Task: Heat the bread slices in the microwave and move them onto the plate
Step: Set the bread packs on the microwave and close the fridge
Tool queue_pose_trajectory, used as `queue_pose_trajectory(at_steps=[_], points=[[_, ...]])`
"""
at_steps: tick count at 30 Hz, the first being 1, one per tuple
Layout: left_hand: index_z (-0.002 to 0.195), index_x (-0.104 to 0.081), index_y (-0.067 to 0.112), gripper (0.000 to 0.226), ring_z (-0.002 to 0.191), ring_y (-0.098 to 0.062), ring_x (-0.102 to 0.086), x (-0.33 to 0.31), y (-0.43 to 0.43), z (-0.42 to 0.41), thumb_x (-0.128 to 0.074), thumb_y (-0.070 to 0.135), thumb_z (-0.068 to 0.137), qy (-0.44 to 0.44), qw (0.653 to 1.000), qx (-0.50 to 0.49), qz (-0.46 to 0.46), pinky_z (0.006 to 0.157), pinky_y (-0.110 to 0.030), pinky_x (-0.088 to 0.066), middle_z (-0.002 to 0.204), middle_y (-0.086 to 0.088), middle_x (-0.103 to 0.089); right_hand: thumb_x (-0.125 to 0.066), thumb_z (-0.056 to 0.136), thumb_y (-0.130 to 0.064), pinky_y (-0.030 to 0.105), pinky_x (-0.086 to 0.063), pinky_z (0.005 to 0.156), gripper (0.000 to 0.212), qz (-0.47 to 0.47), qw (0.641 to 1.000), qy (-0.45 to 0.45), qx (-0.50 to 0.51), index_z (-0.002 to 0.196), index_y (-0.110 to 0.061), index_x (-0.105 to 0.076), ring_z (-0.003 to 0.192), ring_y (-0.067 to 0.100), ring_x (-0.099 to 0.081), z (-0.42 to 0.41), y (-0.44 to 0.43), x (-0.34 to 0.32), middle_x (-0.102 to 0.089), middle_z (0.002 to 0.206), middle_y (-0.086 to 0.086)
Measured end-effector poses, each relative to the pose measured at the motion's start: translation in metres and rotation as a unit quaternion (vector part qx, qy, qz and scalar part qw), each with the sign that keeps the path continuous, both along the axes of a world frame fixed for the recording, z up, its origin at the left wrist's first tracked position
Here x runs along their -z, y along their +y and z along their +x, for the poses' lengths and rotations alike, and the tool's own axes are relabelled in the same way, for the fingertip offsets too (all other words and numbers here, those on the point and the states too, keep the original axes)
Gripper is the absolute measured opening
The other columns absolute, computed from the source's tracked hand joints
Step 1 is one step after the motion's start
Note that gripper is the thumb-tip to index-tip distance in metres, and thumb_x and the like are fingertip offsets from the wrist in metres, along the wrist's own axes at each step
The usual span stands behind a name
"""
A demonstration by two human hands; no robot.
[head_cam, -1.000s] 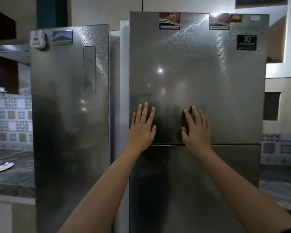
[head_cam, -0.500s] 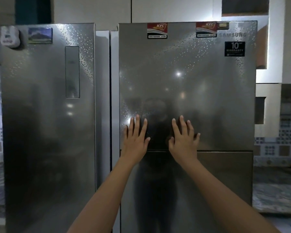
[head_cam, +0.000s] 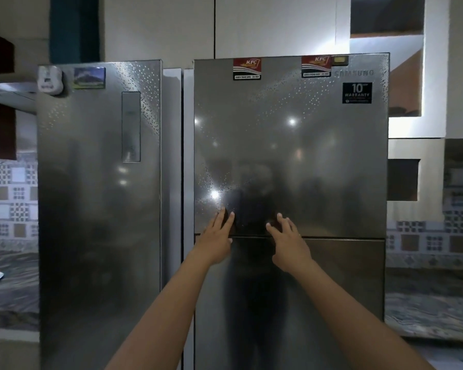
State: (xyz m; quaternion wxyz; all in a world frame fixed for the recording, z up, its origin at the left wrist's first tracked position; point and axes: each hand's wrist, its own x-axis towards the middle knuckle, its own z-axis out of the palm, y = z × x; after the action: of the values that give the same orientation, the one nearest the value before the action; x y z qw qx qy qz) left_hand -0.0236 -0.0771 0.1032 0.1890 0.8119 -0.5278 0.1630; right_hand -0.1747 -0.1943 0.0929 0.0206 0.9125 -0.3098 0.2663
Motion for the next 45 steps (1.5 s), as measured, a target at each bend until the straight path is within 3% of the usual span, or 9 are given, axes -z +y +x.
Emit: queue_pose_trajectory(at_steps=[4, 9, 14, 22, 32, 42, 45], points=[[0.150, 0.004, 0.017, 0.063, 0.145, -0.021, 0.014, 0.011, 0.021, -0.016, -0.034, 0.018, 0.099, 0.058, 0.998, 0.005, -0.015, 0.120, -0.039, -0.006, 0.157, -0.003, 0.018, -0.051, 0.087, -0.014, 0.040, -0.033, 0.110, 0.068, 0.109, 0.991, 0.060, -0.048, 0.148, -0.023, -0.022, 0.140, 0.023, -0.024, -0.013, 0.020, 0.008, -0.018, 0.153, 0.002], [0.150, -0.002, 0.012, 0.059, 0.147, -0.022, 0.006, 0.036, 0.053, -0.023, -0.031, 0.010, 0.098, 0.043, 0.998, -0.022, -0.045, 0.121, -0.034, -0.005, 0.159, -0.006, 0.006, -0.048, 0.090, -0.016, 0.039, -0.037, 0.106, 0.057, 0.137, 0.983, 0.095, -0.075, 0.144, -0.017, -0.030, 0.133, 0.027, -0.035, -0.018, 0.046, 0.040, -0.028, 0.146, 0.005], [0.149, -0.005, 0.010, 0.057, 0.147, -0.024, 0.004, 0.058, 0.104, -0.023, -0.032, 0.010, 0.098, 0.059, 0.994, -0.083, -0.051, 0.120, -0.035, -0.004, 0.159, -0.008, 0.000, -0.051, 0.089, -0.023, 0.038, -0.039, 0.102, 0.048, 0.165, 0.975, 0.086, -0.121, 0.136, -0.018, -0.042, 0.128, 0.026, -0.040, -0.009, 0.077, 0.061, -0.037, 0.140, 0.006], [0.150, -0.010, 0.010, 0.060, 0.147, -0.027, -0.001, 0.103, 0.214, -0.001, -0.039, 0.023, 0.098, 0.096, 0.971, -0.215, -0.041, 0.118, -0.033, -0.003, 0.158, -0.011, -0.007, -0.049, 0.095, -0.027, 0.032, -0.031, 0.110, 0.055, 0.226, 0.943, 0.090, -0.225, 0.144, -0.013, -0.032, 0.136, 0.024, -0.033, 0.043, 0.147, 0.090, -0.029, 0.150, 0.008], [0.150, -0.014, 0.014, 0.061, 0.147, -0.022, 0.001, 0.128, 0.333, 0.081, -0.041, 0.032, 0.098, 0.121, 0.926, -0.357, -0.030, 0.119, -0.034, -0.005, 0.159, -0.007, -0.006, -0.052, 0.092, -0.028, 0.028, -0.033, 0.105, 0.049, 0.223, 0.909, 0.079, -0.343, 0.137, -0.011, -0.043, 0.132, 0.024, -0.040, 0.178, 0.238, 0.077, -0.040, 0.143, 0.011], [0.149, -0.014, 0.012, 0.061, 0.147, -0.020, -0.002, 0.114, 0.437, 0.236, -0.041, 0.030, 0.098, 0.103, 0.888, -0.445, -0.056, 0.119, -0.032, -0.006, 0.159, -0.005, -0.009, -0.056, 0.089, -0.021, 0.023, -0.038, 0.095, 0.046, 0.268, 0.860, 0.041, -0.432, 0.133, -0.008, -0.050, 0.125, 0.022, -0.049, 0.372, 0.338, 0.071, -0.050, 0.138, 0.010], [0.149, -0.016, 0.012, 0.062, 0.147, -0.020, -0.005, 0.128, 0.456, 0.274, -0.044, 0.030, 0.097, 0.128, 0.882, -0.451, -0.053, 0.119, -0.033, -0.007, 0.158, -0.007, -0.012, -0.056, 0.088, -0.023, 0.025, -0.038, 0.097, 0.047, 0.273, 0.849, 0.078, -0.446, 0.134, -0.011, -0.049, 0.126, 0.022, -0.048, 0.421, 0.362, 0.085, -0.050, 0.138, 0.008]])
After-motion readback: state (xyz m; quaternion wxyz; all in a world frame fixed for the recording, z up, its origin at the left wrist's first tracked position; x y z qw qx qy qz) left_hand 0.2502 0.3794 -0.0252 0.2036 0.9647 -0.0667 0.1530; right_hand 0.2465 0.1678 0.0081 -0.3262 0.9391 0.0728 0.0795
